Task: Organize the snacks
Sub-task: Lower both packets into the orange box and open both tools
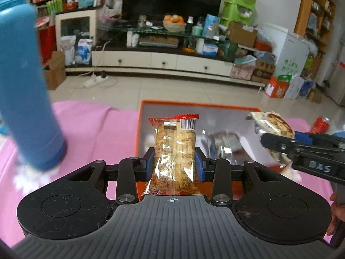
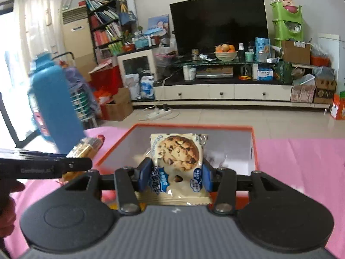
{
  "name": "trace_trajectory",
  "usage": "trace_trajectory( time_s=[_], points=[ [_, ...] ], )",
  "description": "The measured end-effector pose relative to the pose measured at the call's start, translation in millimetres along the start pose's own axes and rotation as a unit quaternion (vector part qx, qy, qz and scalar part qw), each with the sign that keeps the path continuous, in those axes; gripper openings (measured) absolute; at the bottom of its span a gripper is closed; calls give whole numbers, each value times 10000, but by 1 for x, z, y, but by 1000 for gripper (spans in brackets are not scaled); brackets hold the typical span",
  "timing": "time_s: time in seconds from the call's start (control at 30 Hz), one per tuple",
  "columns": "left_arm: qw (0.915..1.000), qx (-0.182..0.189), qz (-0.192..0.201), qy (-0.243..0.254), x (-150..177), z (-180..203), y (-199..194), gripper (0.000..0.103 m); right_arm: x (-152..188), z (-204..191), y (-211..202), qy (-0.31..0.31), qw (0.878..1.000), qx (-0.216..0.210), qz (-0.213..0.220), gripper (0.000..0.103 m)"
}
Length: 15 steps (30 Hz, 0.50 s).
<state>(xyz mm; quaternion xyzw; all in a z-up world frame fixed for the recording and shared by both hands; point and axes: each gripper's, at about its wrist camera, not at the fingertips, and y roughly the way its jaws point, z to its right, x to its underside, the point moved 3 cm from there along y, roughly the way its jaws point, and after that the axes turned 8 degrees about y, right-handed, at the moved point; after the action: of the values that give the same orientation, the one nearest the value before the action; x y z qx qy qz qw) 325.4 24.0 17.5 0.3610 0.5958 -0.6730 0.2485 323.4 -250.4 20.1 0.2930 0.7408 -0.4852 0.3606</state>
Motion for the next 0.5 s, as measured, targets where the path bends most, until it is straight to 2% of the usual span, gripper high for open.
trace_trajectory(
  time_s=[0.13,0.33,0.37,0.43,0.47,0.5],
  points=[
    [9999,41,-130,51,-17,6,53,5,-19,17,62,-58,9996,153,-211,47],
    [9992,92,-373,82,-15,12,101,8,-9,38,114,-109,9971,280,-694,50],
    [9992,48,-391,102,-13,13,103,12,-7,39,118,-115,9969,281,-728,53],
    [9987,-75,-459,184,-9,14,103,29,-4,39,118,-107,9970,271,-712,59],
    [9988,-133,-424,220,-8,15,100,37,-5,37,115,-113,9973,267,-668,70],
    [9988,-173,-378,259,-7,16,95,39,-7,35,111,-132,9977,266,-603,75]
  ],
)
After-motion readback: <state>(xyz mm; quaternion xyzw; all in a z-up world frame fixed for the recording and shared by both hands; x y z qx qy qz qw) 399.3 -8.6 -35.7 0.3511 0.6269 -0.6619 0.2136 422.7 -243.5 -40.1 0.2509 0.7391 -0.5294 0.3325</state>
